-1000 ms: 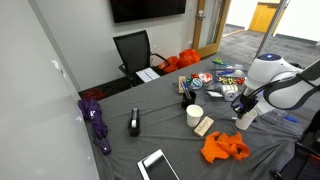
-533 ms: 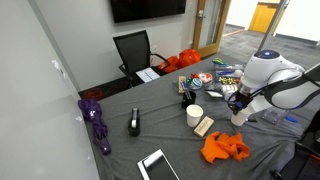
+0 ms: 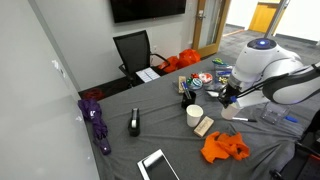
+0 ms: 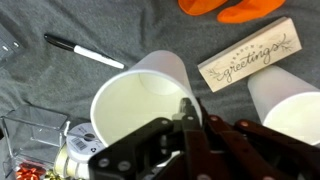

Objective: Put the right cup in the left cup

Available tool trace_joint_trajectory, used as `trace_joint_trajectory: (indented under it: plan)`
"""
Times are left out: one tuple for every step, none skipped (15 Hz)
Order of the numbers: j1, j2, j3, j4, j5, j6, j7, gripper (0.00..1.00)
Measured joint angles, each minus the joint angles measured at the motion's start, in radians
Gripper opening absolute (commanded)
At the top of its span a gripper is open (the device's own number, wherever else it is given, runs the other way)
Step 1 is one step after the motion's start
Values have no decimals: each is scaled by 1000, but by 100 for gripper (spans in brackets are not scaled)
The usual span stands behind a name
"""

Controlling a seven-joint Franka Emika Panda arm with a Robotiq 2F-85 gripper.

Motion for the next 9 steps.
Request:
trace_joint_trajectory:
  plan:
    - [0,-5,15,11,3,-4,17,1]
    - [0,-11,30,23,4,-14,34,1]
    - [0,-16,42,36,4,-31,49,3]
    - [0,-18,49,43,4,-36,52,3]
    - [0,-17,50,43,4,-35,52,3]
    - [-2,-15,50,43,4,-35,52,3]
    - [-4,-14,50,43,4,-35,52,3]
    - [-4,-14,50,43,4,-35,52,3]
    - [-5,-14,50,43,4,-35,52,3]
